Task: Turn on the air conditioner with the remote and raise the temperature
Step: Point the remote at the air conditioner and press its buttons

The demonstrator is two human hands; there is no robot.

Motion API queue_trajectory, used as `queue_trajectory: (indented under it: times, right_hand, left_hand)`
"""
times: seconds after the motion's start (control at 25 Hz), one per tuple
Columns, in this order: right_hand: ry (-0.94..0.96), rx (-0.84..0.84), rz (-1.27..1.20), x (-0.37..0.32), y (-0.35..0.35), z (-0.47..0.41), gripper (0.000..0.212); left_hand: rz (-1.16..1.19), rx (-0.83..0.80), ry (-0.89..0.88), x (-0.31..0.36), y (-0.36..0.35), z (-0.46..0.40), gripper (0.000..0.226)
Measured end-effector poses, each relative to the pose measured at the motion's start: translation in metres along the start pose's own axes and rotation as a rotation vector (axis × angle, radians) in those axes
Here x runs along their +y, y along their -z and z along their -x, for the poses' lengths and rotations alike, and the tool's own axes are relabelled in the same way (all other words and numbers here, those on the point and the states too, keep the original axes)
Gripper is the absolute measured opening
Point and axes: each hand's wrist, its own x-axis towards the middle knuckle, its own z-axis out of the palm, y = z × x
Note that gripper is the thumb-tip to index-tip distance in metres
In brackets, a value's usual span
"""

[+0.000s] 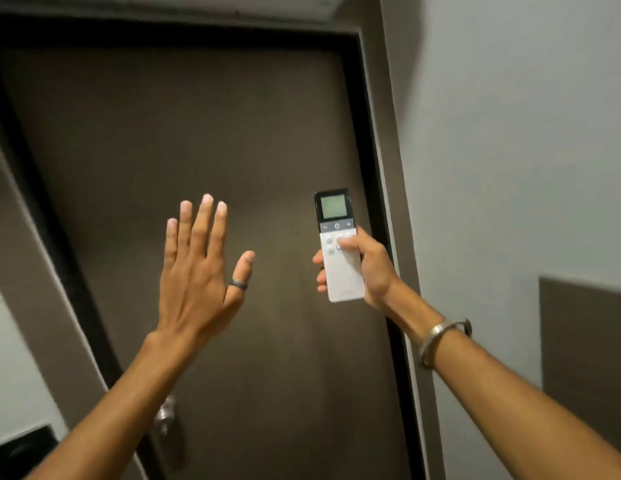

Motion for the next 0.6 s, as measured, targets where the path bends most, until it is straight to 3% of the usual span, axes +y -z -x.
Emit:
queue_trajectory:
  times: [0.16,0.28,0.6]
  right_hand:
    - [0.171,-0.095,0.004,-0.082,-0.067,-0.012,0.029]
    - [0.246,-0.128,0.056,-0.121,-0.101,-0.012,0.038]
    - [0.309,-0.076,0.181,-0.15,-0.134,-0.003,0.037]
  left_hand:
    - [-0.078,0.204,-0.022,-0.025,0.073,-0.05,0.078]
    - [-0.105,0.296,-0.046,-0.038,0.112,-0.072,0.078]
    - [-0.218,0.4,-0.073,-0.049,0.15,-0.078,0.076]
